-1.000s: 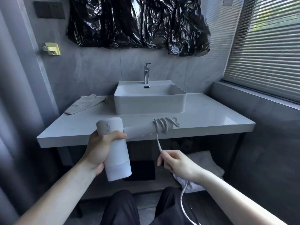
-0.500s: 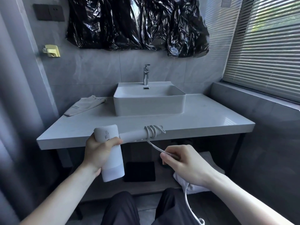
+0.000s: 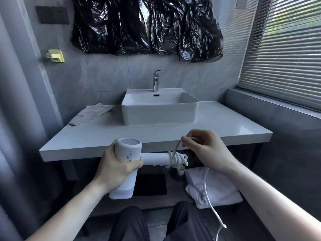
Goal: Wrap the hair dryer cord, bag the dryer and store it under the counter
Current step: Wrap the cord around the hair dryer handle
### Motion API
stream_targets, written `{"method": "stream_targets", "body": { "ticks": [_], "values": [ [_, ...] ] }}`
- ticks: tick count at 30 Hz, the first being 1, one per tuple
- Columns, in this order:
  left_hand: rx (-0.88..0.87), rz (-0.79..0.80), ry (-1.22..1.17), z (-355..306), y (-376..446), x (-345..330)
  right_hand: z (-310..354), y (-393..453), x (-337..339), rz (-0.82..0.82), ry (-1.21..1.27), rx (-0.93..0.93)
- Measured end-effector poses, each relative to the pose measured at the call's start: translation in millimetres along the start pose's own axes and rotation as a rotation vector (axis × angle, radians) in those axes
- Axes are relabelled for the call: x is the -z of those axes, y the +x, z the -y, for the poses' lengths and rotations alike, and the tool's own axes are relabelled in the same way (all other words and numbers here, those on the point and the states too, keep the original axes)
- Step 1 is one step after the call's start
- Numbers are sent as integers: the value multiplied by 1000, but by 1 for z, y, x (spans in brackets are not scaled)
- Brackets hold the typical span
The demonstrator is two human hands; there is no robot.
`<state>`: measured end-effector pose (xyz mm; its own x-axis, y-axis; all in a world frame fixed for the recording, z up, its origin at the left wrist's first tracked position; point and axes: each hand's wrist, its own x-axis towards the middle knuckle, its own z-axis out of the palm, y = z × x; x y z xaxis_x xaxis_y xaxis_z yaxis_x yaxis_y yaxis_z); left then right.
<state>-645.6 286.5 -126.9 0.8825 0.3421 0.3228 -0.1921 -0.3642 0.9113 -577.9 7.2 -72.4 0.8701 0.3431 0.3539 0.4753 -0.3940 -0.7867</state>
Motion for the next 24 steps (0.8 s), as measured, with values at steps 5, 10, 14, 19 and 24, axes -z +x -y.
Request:
{"method": "stream_targets", "body": {
  "ticks": [5, 10, 14, 19, 24],
  "values": [
    [-45, 74, -29, -10, -3, 2, -8, 15, 2, -92, 32, 29],
    [-47, 208, -53, -20, -10, 6, -15, 26, -1, -58, 88, 45],
    [-5, 248, -156, -28, -10, 10, -30, 35, -8, -17, 146, -46],
    [15, 250, -274, -36, -9, 18, -44, 31, -15, 85, 314, -173],
    [73, 159, -362, -40, -6, 16, -56, 15, -29, 94, 325, -175]
  ]
}}
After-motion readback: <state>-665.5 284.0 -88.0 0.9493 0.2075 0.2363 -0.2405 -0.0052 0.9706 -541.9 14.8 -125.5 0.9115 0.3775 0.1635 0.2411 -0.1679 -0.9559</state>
